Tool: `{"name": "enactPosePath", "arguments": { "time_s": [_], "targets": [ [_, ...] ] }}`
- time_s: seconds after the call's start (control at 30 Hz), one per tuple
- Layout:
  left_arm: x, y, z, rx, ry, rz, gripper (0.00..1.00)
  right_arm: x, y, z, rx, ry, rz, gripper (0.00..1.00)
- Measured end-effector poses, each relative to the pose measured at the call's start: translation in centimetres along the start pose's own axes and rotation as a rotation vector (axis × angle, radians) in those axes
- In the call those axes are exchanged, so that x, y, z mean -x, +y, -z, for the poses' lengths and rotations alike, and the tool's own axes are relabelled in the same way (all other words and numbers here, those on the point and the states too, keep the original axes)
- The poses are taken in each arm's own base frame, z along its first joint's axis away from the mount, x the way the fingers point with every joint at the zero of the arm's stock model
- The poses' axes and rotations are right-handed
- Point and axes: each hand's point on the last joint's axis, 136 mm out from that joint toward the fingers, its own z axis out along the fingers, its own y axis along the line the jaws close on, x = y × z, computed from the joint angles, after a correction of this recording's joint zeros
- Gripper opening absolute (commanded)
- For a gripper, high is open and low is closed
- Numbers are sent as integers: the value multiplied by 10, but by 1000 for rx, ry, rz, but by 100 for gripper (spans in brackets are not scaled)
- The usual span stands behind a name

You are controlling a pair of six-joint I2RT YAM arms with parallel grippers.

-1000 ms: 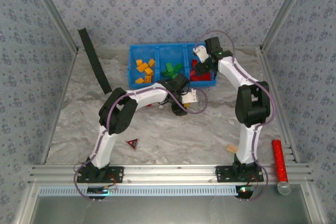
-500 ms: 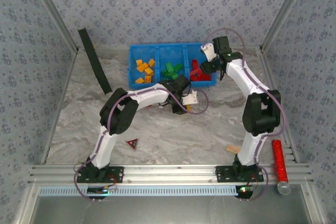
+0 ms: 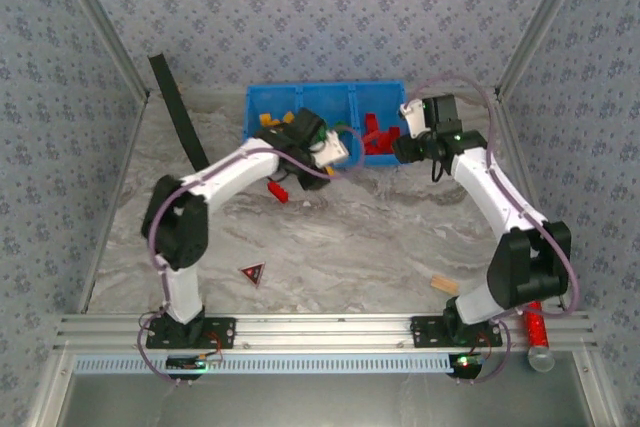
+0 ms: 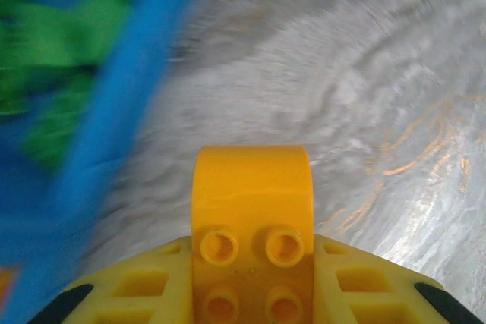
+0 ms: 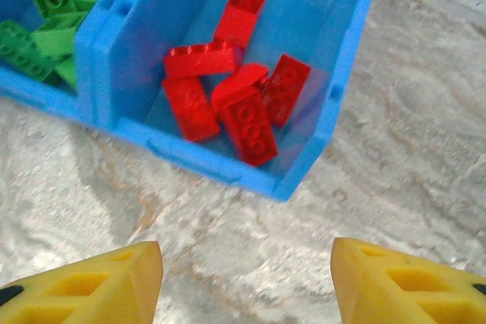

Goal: Sort the legos into containers by color
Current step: Pick up the lego from the center of the table, then place the lego in the container.

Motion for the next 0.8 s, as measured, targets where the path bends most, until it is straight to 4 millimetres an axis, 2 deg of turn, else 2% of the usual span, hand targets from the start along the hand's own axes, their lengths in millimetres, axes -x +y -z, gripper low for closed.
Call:
{"name": "enactPosePath", "arguments": {
  "time_s": [0.13,0.23,0.3,0.4,0.53,0.67,0.73,0.8],
  "targets": [
    [11,56,46,101,-92,176,19,-14,40,12,62,-23,-8,65],
    [10,91,62,155,-119,305,20,-12,82,20,137,-38,22,64],
    [6,110,63,179,-113,374,20,-10,113,25,192,-42,52,64],
    [-2,130,47,204,-73,450,19,-14,159,29,265,-30,101,61],
    [-23,143,1,198,27,544,19,-25,209,22,307,14,149,60],
    [-50,153,-41,188,130,623,22,-30,249,8,323,58,191,61],
    [-60,158,-55,183,165,652,27,-23,270,-1,334,64,211,61],
    [-66,161,-59,185,179,672,35,-16,288,-9,348,62,228,61]
  ]
}}
